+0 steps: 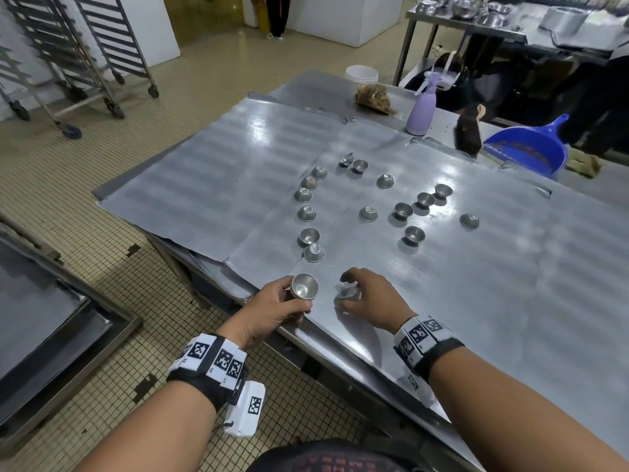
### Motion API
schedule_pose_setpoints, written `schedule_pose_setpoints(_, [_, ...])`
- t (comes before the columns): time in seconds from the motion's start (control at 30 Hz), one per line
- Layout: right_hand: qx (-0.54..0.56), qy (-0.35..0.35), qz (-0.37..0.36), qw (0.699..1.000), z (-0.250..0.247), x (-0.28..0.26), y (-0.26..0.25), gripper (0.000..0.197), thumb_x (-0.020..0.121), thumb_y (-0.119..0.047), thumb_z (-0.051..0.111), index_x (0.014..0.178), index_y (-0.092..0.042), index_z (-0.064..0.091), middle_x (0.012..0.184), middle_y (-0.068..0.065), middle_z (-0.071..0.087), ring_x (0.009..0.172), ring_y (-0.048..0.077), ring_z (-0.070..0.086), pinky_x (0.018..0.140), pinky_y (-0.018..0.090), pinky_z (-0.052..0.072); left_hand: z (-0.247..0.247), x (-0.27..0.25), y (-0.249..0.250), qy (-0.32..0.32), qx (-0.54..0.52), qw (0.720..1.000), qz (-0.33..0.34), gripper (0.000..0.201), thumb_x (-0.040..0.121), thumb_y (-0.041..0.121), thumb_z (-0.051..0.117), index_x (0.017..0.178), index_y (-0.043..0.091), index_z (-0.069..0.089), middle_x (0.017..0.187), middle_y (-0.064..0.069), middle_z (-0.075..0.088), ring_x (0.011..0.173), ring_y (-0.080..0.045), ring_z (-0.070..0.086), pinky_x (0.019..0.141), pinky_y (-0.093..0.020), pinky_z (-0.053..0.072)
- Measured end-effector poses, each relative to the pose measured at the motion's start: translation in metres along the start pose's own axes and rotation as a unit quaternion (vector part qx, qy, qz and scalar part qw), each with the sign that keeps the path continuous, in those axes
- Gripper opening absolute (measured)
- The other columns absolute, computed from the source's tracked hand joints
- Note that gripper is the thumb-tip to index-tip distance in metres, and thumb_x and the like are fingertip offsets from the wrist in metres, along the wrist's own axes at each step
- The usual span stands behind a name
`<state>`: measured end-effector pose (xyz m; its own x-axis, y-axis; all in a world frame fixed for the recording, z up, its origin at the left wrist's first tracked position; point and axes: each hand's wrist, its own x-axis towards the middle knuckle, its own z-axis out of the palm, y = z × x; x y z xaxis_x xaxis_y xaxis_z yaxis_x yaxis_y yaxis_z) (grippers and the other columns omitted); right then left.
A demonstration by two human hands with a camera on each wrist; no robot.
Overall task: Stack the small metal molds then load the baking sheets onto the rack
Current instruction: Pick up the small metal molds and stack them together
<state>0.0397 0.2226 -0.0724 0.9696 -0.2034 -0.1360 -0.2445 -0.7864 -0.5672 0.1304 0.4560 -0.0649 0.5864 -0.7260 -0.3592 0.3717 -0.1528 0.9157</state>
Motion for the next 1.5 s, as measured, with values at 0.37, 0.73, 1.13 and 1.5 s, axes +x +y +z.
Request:
schedule_pose_setpoints(0.37, [-0.01,0.002,0.032,0.999,-0.002,-0.014,0.008,0.055,0.079,-0.047,0.076,0.127,-0.024,0.063,0.112,-0.002,0.066,0.1,0.018,0.062,0.086,0.031,0.048,0.002,0.002,-0.003,-0.005,0.024,1.0,0.002,0.035,0.09,0.009,0.075,0.123,0.014,0.064,0.093,-0.009,0.071,0.078,-0.02,0.062,0.081,-0.037,0.053])
schedule_pose_setpoints(0.73, [0.179,0.018,-0.021,0.983,-0.033,-0.012,-0.047,0.056,0.078,-0.04,0.083,0.129,-0.031,0.063,0.117,-0.02,0.066,0.092,0.003,0.065,0.078,0.014,0.048,0.015,0.008,-0.001,-0.039,0.067,0.997,0.024,0.041,0.079,0.026,0.081,0.117,0.032,0.069,0.094,-0.003,0.07,0.086,-0.021,0.062,0.086,-0.043,0.053])
schedule_pose_setpoints(1.13, [0.182,-0.033,-0.027,0.982,-0.027,-0.012,-0.053,0.058,0.076,-0.047,0.083,0.129,-0.032,0.064,0.117,-0.019,0.068,0.098,0.003,0.065,0.088,0.023,0.05,0.015,0.009,0.0,-0.046,0.058,0.997,0.032,0.042,0.08,0.027,0.082,0.12,0.024,0.067,0.096,-0.013,0.067,0.084,-0.025,0.058,0.081,-0.045,0.047])
schedule_pose_setpoints(1.5, [0.152,-0.031,-0.071,0.985,-0.043,0.009,-0.037,0.043,0.088,-0.042,0.074,0.128,-0.03,0.066,0.121,-0.017,0.068,0.095,0.003,0.065,0.086,0.02,0.05,0.021,0.02,0.01,0.001,0.037,0.999,0.035,0.042,0.085,0.023,0.081,0.124,0.022,0.066,0.095,-0.012,0.07,0.082,-0.027,0.059,0.078,-0.042,0.051])
